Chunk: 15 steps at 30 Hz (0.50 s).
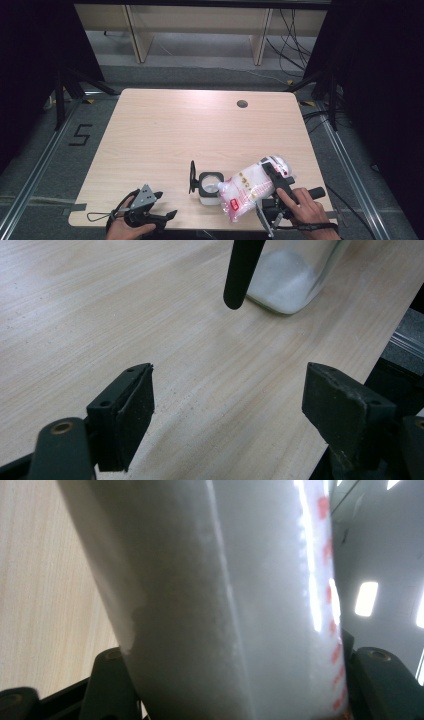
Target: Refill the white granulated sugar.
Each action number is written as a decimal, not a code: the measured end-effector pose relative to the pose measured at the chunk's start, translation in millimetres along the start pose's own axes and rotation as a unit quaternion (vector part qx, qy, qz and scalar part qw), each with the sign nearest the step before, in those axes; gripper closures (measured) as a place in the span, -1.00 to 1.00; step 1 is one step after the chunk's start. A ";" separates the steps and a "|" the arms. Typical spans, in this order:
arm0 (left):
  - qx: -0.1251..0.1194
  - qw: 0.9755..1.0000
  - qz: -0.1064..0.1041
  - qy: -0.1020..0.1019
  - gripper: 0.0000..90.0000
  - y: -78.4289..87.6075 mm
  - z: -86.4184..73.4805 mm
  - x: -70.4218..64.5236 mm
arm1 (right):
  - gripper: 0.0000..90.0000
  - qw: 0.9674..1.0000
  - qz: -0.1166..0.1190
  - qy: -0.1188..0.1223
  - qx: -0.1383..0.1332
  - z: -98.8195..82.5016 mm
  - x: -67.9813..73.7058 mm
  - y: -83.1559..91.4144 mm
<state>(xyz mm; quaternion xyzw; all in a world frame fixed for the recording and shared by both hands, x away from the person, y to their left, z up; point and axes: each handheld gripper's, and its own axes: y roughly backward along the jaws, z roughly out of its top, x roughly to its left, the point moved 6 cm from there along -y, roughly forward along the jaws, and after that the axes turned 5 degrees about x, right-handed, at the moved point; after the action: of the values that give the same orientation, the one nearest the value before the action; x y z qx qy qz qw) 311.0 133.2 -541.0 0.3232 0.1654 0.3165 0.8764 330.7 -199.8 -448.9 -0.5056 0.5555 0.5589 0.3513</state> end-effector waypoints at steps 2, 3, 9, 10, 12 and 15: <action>0.000 1.000 -0.002 0.000 -0.55 0.1 0.0 -0.3 | -0.09 1.000 -0.001 0.028 0.001 -0.7 -4.0 0.1; -0.002 1.000 -0.003 0.000 -0.55 -0.2 0.1 -0.3 | -0.09 1.000 0.002 0.009 0.003 -2.1 -1.2 -0.2; 0.000 1.000 -0.002 -0.001 -0.55 0.2 0.0 -0.2 | -0.09 1.000 0.004 0.006 0.005 -2.1 -0.1 -0.1; 0.000 1.000 -0.002 0.000 -0.55 0.2 -0.1 -0.3 | -0.09 1.000 -0.002 0.021 -0.004 -0.3 -2.3 -0.9; 0.000 1.000 -0.002 0.000 -0.55 0.2 0.0 -0.3 | -0.09 1.000 0.005 0.003 0.005 0.6 0.3 1.1; -0.002 1.000 0.001 0.002 -0.55 -0.7 0.0 0.1 | -0.09 1.000 0.007 0.019 -0.003 4.5 -1.9 1.9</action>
<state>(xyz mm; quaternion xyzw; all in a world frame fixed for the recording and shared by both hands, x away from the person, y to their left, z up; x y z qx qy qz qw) 311.3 132.9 -541.5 0.3214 0.1662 0.3181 0.8763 328.6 -195.3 -447.3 -0.5130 0.5641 0.5533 0.3354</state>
